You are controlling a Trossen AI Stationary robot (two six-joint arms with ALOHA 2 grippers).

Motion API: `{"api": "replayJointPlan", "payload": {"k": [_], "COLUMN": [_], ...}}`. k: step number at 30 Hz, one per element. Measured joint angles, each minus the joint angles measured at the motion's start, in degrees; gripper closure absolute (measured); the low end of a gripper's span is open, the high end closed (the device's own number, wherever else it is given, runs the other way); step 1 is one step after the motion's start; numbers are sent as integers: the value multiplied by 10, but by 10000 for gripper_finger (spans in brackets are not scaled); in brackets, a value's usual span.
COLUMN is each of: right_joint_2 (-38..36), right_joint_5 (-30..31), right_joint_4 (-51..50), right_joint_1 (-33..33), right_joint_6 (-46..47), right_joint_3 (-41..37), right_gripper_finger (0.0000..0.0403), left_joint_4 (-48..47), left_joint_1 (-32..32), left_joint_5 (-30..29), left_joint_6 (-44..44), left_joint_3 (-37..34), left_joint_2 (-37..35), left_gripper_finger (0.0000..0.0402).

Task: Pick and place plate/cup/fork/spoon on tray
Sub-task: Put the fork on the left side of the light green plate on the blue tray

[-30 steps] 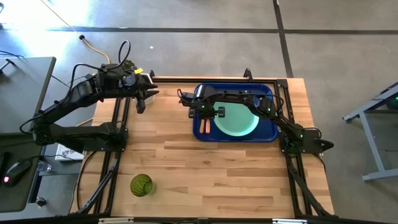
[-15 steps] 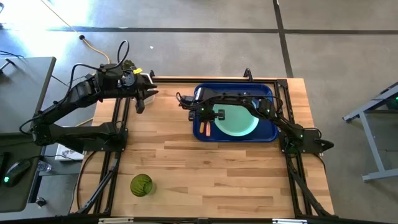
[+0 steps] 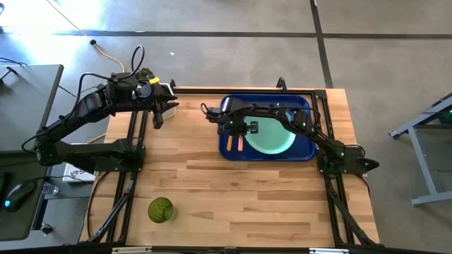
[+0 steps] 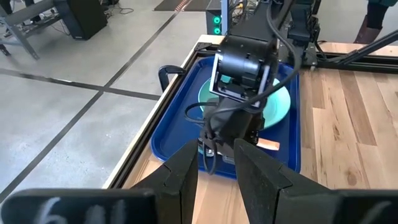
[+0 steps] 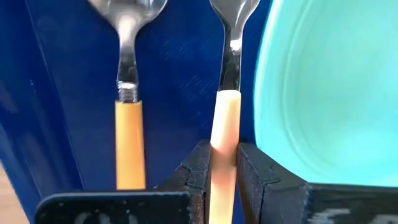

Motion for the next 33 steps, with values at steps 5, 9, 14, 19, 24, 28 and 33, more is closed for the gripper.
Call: {"api": "replayJointPlan", "payload": {"k": [5,9,14,19,24,28,33], "right_joint_2": [0,0,0,12,17,17,18], "right_joint_5": [-5,-26,-30,-25,-21,-12,-14], "right_joint_4": [-7,1,17,44,45,29,32], "right_joint_1": [-7,-2,13,16,12,10,5], "right_joint_6": [-9,-10,5,11,10,10,19], "right_joint_3": [0,0,0,0,0,0,0], "right_gripper_finger": [372,372,372,372,372,372,372], "left_joint_4": [0,0,0,0,0,-3,-5], "left_joint_1": [0,0,0,0,0,0,0], "left_joint_5": [0,0,0,0,0,0,0], "left_joint_6": [0,0,0,0,0,0,0], "left_joint_3": [0,0,0,0,0,0,0], "left_joint_2": [-6,-11,-15,-14,-14,-14,-14], "left_gripper_finger": [307,307,307,307,307,307,307]}}
